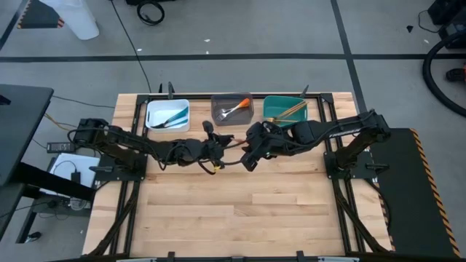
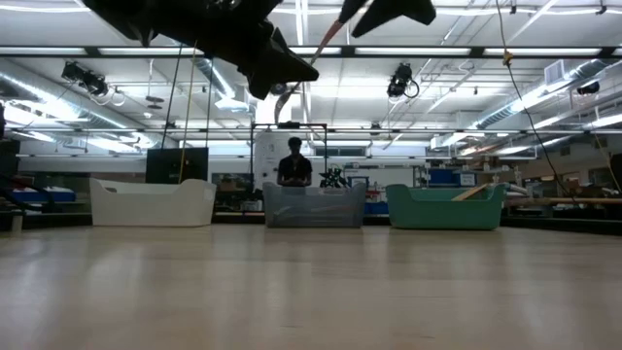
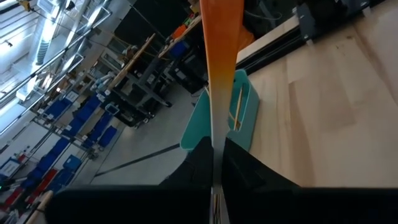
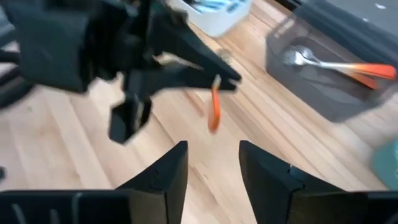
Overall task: Sort silverware by color (type)
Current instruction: Put the orange fork into the black bin
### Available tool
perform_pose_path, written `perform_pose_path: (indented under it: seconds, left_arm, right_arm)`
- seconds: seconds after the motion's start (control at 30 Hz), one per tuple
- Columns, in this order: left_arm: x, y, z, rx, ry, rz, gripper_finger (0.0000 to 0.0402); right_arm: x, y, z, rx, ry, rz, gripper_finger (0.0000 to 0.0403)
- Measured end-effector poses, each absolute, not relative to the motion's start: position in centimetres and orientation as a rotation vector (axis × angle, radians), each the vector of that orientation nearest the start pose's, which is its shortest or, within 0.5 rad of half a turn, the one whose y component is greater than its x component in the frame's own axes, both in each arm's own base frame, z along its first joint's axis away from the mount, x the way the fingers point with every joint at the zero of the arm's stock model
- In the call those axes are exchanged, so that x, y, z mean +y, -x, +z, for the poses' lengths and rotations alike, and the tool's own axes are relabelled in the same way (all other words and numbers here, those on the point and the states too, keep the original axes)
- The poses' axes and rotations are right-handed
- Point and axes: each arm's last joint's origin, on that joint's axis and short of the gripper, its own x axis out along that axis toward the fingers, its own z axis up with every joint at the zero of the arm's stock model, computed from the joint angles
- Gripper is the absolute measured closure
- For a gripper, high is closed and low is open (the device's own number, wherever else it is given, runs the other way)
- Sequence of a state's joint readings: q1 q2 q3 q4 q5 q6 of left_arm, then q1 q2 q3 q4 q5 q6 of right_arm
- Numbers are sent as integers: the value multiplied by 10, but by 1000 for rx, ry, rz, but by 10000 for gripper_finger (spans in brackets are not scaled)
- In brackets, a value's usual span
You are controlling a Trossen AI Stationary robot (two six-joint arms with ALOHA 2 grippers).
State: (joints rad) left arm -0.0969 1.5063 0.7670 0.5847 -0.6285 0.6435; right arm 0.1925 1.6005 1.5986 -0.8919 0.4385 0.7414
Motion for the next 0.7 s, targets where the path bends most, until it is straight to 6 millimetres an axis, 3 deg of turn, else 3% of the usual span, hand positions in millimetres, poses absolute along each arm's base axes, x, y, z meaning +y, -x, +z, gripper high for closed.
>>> perform_pose_path:
  seconds: [0.37, 0.7]
  left_arm:
    - [24, -313, 226, 401, -647, 559, 377]
    - [75, -314, 233, 443, -451, 530, 377]
  right_arm:
    - [61, -308, 342, 882, -415, -624, 262]
    - [71, -296, 303, 949, -283, -743, 292]
